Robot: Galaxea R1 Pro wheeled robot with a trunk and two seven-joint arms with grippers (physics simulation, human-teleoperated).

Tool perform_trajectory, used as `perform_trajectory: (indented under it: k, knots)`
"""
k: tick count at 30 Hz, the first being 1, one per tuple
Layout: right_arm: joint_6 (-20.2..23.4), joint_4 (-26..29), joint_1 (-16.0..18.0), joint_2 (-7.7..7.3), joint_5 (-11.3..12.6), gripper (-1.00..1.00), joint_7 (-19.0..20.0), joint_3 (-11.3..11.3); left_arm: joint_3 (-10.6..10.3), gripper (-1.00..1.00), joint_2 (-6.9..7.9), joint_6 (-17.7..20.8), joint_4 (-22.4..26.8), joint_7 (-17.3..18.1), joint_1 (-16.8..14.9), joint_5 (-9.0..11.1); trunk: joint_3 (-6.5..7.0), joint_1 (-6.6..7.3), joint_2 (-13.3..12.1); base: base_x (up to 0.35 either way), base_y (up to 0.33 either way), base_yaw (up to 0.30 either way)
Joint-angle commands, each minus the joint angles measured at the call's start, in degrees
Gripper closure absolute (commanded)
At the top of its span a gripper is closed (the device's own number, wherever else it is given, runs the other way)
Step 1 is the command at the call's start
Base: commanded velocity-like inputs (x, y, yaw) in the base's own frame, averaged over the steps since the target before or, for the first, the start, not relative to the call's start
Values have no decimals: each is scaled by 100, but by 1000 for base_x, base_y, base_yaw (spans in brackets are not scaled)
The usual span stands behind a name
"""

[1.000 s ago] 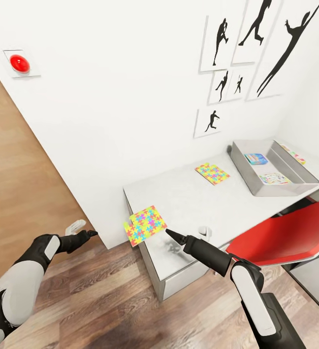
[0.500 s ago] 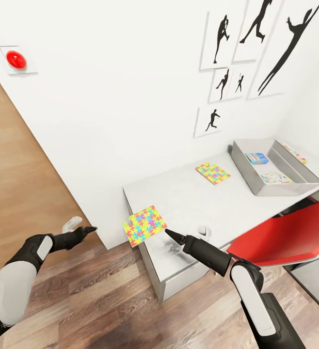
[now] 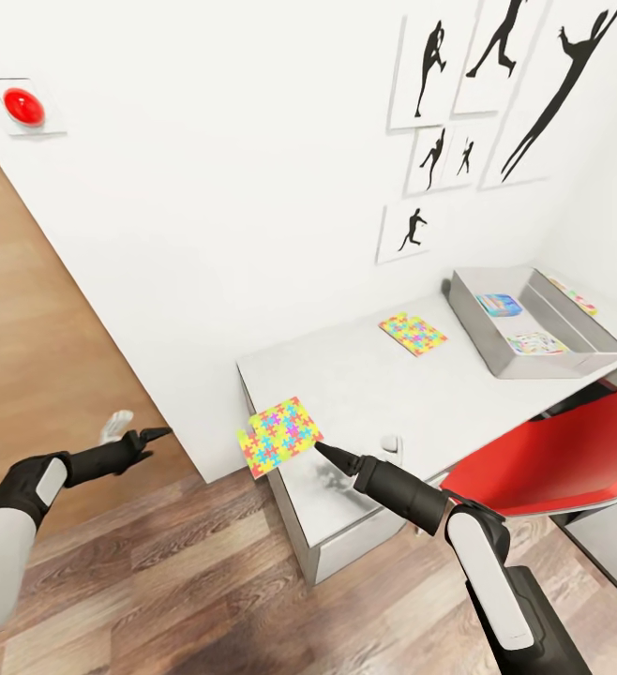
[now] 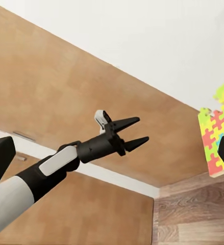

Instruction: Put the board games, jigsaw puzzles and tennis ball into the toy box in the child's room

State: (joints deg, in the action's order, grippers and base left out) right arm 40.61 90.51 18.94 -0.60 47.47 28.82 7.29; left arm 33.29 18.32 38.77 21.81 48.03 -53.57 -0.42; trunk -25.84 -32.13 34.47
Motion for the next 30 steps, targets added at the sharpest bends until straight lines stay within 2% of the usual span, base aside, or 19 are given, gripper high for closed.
perform_trajectory:
  k: [1, 7, 23, 28, 30]
  knots:
    - [24, 2, 4, -1, 22, -100, 11, 1, 51, -100, 7, 72, -1, 70, -5, -5, -25, -24, 48, 0, 0, 0]
    - [-12, 2, 4, -5, 11, -100, 45, -11, 166, -100, -6, 125, -5, 284, -5, -13, -133, -156, 289, 0, 0, 0]
    - [-24, 2, 4, -32, 15, -100, 71, -17, 187, -100, -41, 106, -22, 338, -4, -20, -420, -507, 931, 0, 0, 0]
    - [72, 9, 4, -48, 27, -100, 116, -6, 187, -100, -53, 88, -84, 337, -4, -17, -510, -617, 1131, 0, 0, 0]
    - [236, 10, 4, -51, 43, -100, 248, -9, 187, -100, -58, 83, -95, 338, -4, -17, -546, -661, 1212, 0, 0, 0]
